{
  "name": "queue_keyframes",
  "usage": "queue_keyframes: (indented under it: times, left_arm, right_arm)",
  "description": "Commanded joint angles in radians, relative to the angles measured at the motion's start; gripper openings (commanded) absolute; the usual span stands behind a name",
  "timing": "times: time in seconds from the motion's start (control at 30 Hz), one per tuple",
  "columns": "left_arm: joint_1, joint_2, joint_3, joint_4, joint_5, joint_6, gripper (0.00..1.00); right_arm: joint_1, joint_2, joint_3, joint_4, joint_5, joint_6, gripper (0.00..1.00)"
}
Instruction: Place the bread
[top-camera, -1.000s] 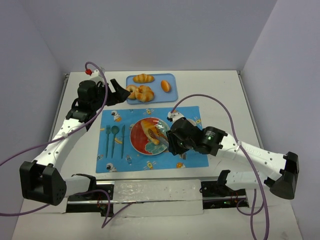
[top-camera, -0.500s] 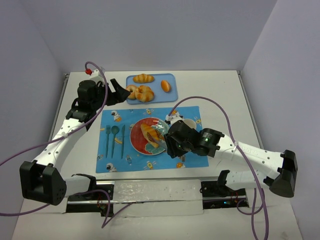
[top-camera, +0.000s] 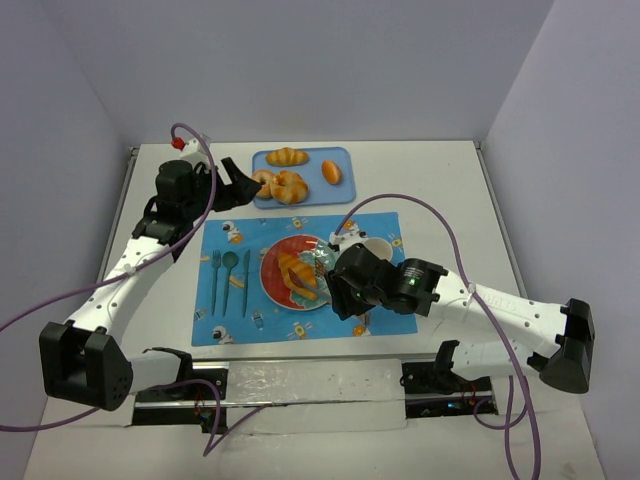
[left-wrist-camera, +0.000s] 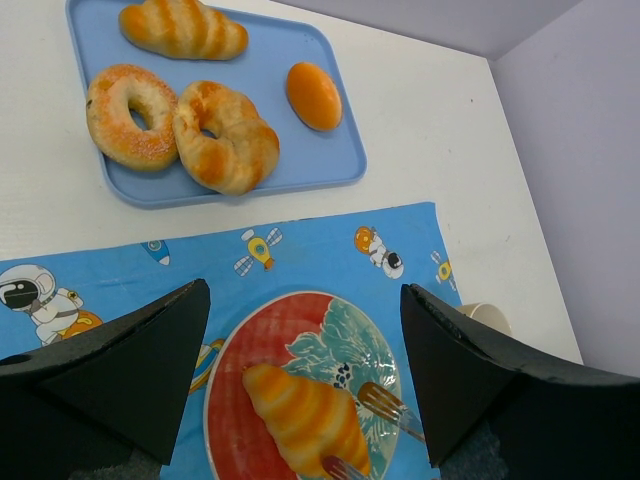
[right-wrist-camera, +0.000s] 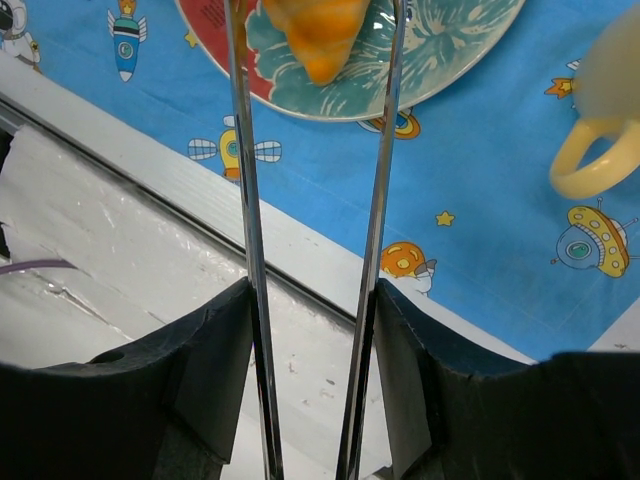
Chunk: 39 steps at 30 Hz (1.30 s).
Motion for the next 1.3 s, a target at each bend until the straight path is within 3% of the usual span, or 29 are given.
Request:
queue_keyframes:
  times: [0.0, 0.5, 0.63, 0.87, 1.1, 1.27]
  left_arm:
    - [-0.006, 0.005, 0.049, 0.003, -0.015, 0.015, 0.87]
    - [-0.006, 0.010, 0.047, 0.003, -0.019, 0.015, 0.87]
    - [-0.008, 0.011, 0.047, 0.004, -0.015, 0.012, 0.87]
    - [-0.008, 0.040, 0.049, 0.004, -0.011, 0.012, 0.87]
    - [-0.008, 0.030, 0.044, 0.007, -0.011, 0.012, 0.87]
    - [-0.009, 0.019, 0.046, 0.012, 0.001, 0.005, 0.87]
  right_arm:
    - [0.013, -0.011, 0.046, -0.006, 0.043, 0.006, 0.56]
    - [-0.019, -0.059, 0.183, -0.091, 0.179, -0.013, 0.61]
    - [-0.154, -0.059, 0.206, -0.065, 0.160, -0.052, 0.61]
    - [-0.581, 0.027, 0.301, 0.047, 0.090, -0.122, 0.61]
    - [-0.841, 0.237, 0.473, 0.090, 0.098, -0.094, 0.61]
    - [-0.953, 0.431, 0.603, 0.093, 0.089, -0.094, 0.60]
